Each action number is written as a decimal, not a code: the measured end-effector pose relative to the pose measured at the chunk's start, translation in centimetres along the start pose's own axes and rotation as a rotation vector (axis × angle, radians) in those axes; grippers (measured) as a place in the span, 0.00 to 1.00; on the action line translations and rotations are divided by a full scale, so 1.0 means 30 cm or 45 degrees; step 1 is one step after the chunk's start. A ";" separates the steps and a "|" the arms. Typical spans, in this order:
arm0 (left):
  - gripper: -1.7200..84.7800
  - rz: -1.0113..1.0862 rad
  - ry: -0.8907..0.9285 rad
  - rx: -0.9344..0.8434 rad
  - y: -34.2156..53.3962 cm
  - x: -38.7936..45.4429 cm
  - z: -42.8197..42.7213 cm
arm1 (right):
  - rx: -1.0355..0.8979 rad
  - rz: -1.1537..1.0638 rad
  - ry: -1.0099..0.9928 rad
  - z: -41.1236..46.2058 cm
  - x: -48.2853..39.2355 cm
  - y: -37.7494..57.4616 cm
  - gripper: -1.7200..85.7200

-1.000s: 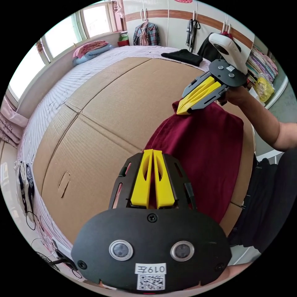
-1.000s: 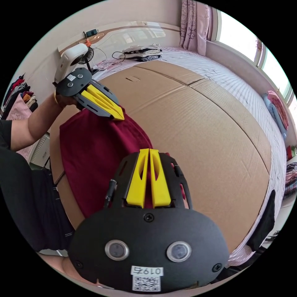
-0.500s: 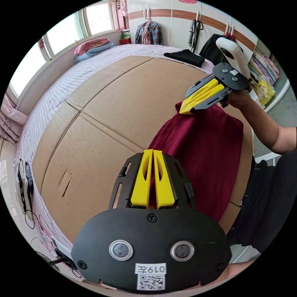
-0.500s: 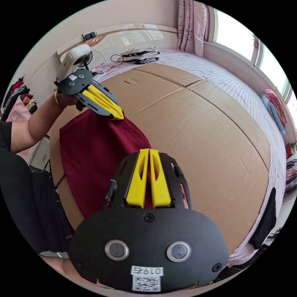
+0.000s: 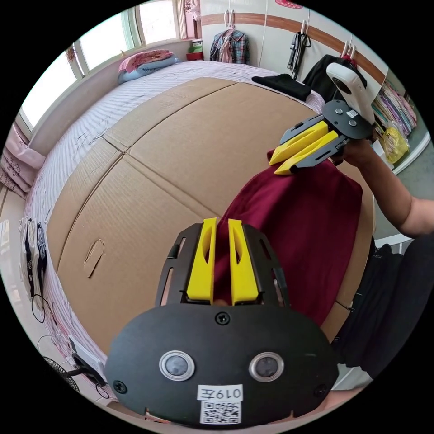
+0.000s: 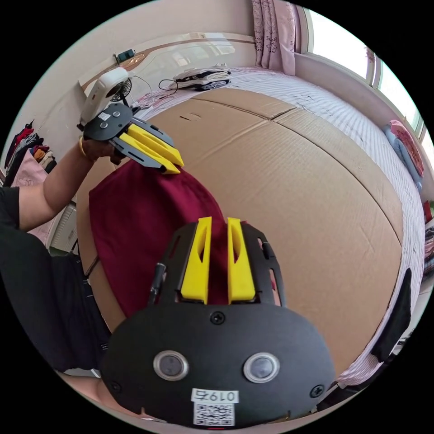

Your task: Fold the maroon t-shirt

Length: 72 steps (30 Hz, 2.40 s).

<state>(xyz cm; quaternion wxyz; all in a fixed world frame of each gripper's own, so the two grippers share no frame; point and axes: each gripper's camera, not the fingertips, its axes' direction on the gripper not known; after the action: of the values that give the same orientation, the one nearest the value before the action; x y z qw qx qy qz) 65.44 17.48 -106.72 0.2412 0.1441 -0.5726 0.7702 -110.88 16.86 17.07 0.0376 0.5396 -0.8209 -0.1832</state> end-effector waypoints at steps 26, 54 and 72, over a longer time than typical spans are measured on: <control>0.03 -0.084 -0.129 -0.009 0.039 -0.067 -0.043 | -0.024 0.016 0.098 -0.033 -0.131 -0.059 0.05; 0.03 -0.024 -0.124 -0.002 0.306 -0.028 -0.121 | 0.088 0.031 0.140 -0.177 -0.448 -0.096 0.02; 0.03 -0.265 -0.145 0.181 0.457 0.025 -0.056 | 0.158 0.187 0.077 -0.431 -0.515 0.039 0.07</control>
<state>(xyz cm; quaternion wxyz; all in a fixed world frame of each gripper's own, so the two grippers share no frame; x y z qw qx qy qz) 57.55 16.12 -117.99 0.2760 0.2630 -0.5112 0.7703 -102.14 27.80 31.59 0.0423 0.4844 -0.8665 -0.1125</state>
